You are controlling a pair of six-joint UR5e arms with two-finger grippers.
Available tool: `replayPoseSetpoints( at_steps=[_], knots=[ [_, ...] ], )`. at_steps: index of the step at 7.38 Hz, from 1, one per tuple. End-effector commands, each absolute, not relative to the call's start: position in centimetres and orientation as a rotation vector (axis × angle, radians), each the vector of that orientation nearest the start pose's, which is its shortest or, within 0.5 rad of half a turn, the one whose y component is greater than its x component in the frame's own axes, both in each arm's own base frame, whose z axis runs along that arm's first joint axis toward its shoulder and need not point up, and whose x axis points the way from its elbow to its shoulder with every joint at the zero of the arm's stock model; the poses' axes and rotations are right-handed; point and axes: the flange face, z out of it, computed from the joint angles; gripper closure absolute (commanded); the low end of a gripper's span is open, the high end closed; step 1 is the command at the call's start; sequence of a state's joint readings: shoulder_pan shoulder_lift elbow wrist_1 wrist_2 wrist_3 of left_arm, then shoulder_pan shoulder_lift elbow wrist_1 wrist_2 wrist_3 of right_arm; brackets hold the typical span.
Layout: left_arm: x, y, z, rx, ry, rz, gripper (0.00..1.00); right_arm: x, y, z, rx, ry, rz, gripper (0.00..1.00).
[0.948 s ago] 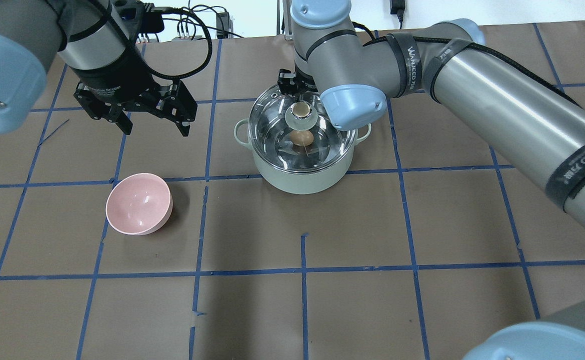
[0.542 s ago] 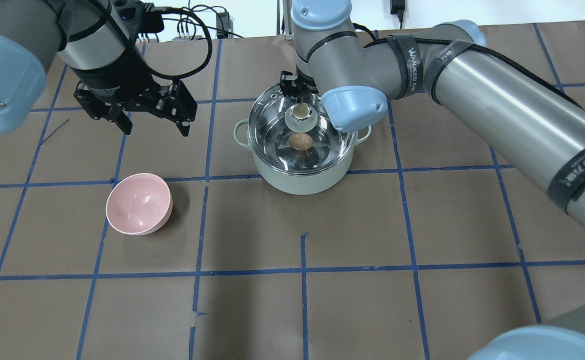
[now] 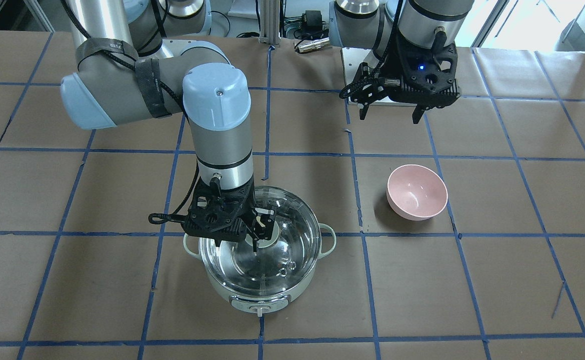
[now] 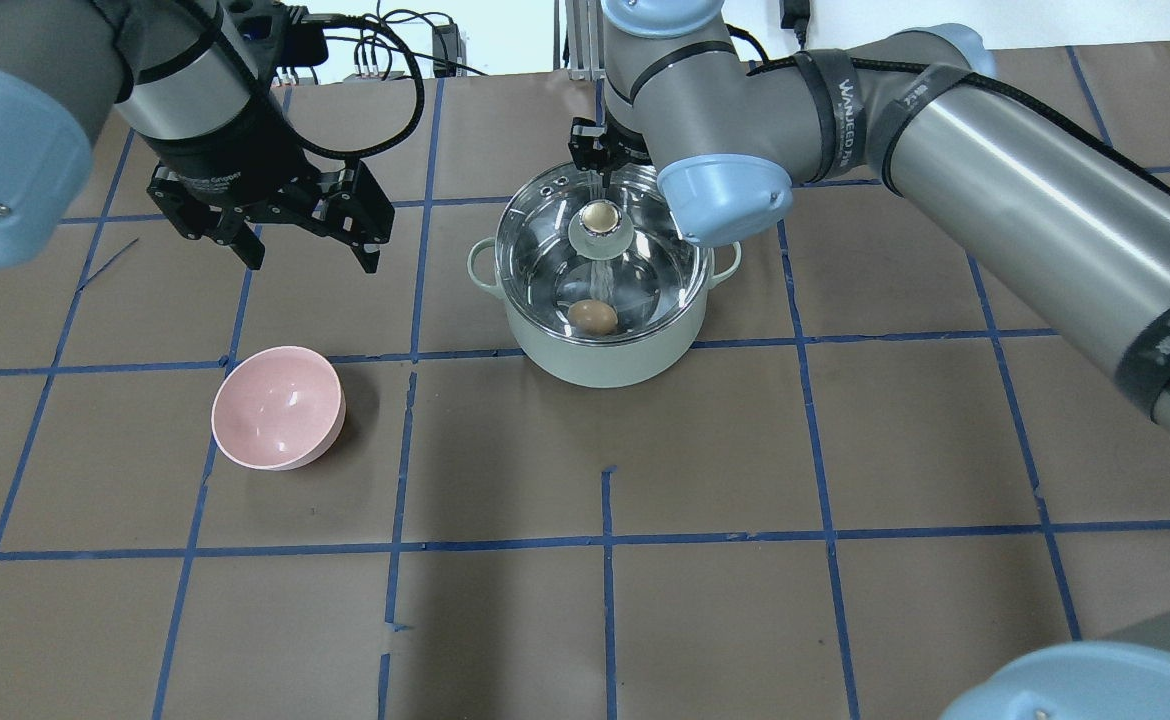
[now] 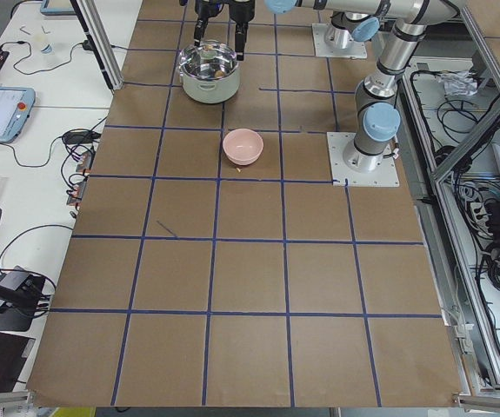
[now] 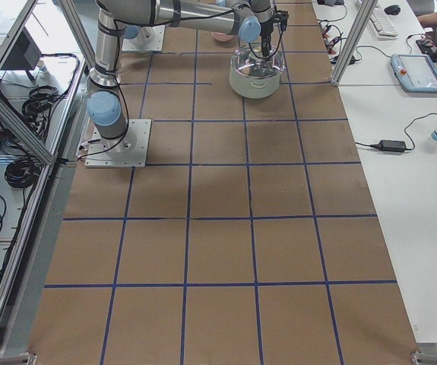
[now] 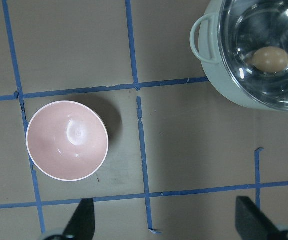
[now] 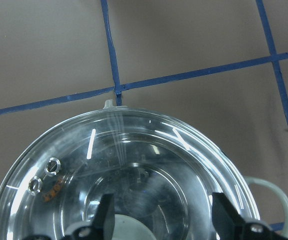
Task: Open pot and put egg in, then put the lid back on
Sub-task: 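Open the right gripper and lift it off the lid knob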
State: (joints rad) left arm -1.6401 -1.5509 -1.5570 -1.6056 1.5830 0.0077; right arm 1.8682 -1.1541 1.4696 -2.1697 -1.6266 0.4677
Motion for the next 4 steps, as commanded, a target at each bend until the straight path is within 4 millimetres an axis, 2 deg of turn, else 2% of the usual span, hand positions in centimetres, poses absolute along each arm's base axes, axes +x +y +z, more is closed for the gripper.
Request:
replayPoseSetpoints(
  at_steps=[1, 3, 4],
  knots=[
    [-16.6, -47.3, 50.5, 0.120, 3.129, -0.010, 0.00, 31.6, -60.1, 36.1, 0.283, 3.041, -0.432, 0.27],
    [-16.6, -47.0, 50.9, 0.120, 3.129, -0.017, 0.00, 31.5, -60.3, 36.6, 0.278, 3.038, -0.443, 0.27],
    [-16.7, -46.9, 51.0, 0.122, 3.130, -0.020, 0.00, 30.5, -60.2, 38.1, 0.248, 3.037, -0.471, 0.27]
  ],
)
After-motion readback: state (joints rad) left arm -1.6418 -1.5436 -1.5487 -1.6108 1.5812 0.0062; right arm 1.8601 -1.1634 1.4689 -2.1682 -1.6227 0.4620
